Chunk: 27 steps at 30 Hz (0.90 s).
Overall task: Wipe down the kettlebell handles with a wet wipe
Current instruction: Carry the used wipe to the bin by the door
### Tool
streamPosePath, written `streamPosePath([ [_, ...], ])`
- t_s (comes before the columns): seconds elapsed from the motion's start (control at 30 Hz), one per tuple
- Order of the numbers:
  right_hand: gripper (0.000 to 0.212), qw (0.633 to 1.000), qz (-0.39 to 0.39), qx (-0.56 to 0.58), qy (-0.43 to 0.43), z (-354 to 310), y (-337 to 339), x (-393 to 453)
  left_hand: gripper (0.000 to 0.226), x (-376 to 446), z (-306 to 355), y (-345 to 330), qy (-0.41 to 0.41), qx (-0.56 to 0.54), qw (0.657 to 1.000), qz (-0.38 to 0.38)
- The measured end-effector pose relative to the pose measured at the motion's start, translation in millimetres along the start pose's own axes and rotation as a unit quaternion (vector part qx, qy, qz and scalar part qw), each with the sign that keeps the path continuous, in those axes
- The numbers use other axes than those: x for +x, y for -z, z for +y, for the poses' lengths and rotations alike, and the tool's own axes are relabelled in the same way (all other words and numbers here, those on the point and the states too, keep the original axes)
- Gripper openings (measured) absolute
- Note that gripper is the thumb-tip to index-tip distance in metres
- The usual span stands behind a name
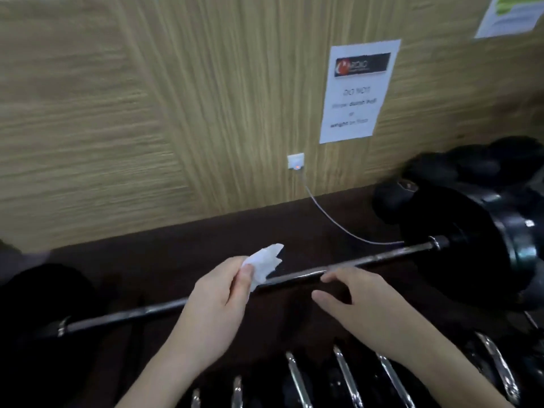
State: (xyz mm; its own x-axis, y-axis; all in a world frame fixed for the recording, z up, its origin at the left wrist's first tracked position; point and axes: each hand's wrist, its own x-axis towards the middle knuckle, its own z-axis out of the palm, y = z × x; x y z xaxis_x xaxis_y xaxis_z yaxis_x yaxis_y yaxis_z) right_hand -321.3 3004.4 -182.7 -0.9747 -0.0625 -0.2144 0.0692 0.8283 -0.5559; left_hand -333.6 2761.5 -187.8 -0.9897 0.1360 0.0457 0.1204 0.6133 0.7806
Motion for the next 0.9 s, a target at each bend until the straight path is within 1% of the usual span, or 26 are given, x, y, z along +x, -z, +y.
streamPosePath([
  [0.07, 0.039, 0.999, -0.026, 0.001, 0.021, -74.7, 27.2, -10.3, 0.028, -19.4, 21.0, 71.3, 0.028, 0.006, 0.999, 0.037],
  [0.2, 0.043, 0.996, -0.037, 0.007, 0.077, -210.9, 65.6, -27.6, 0.027, -61.3, 58.6, 203.3, 0.072, -0.008, 0.991, 0.109],
  [0.3, 0.043, 0.99, -0.065, 0.019, 0.121, -303.7, 79.2, -45.3, 0.029, -104.3, 81.3, 291.9, 0.106, -0.02, 0.982, 0.155],
  [0.37, 0.043, 0.985, -0.092, 0.015, 0.146, -360.4, 85.6, -60.0, 0.031, -136.5, 90.5, 340.2, 0.143, -0.019, 0.972, 0.187],
  [0.4, 0.042, 0.98, -0.111, 0.004, 0.163, -399.4, 89.2, -71.3, 0.032, -161.1, 97.1, 374.3, 0.166, -0.014, 0.963, 0.211],
  [0.47, 0.042, 0.977, -0.128, -0.003, 0.173, -430.9, 91.0, -86.6, 0.032, -183.7, 103.8, 397.0, 0.181, -0.008, 0.957, 0.226],
  [0.53, 0.042, 0.966, -0.156, -0.017, 0.205, -471.8, 90.9, -100.2, 0.033, -215.6, 113.0, 431.9, 0.214, -0.004, 0.941, 0.262],
  [0.6, 0.042, 0.952, -0.183, -0.024, 0.242, -510.6, 93.4, -120.9, 0.033, -248.6, 125.8, 459.1, 0.227, -0.007, 0.924, 0.308],
  [0.73, 0.042, 0.923, -0.209, -0.04, 0.32, -577.5, 82.9, -149.8, 0.034, -310.4, 137.8, 500.1, 0.259, 0.016, 0.88, 0.397],
  [0.9, 0.027, 0.881, -0.26, -0.049, 0.392, -654.8, 51.1, -191.1, 0.042, -392.0, 139.9, 540.4, 0.302, 0.028, 0.815, 0.493],
])
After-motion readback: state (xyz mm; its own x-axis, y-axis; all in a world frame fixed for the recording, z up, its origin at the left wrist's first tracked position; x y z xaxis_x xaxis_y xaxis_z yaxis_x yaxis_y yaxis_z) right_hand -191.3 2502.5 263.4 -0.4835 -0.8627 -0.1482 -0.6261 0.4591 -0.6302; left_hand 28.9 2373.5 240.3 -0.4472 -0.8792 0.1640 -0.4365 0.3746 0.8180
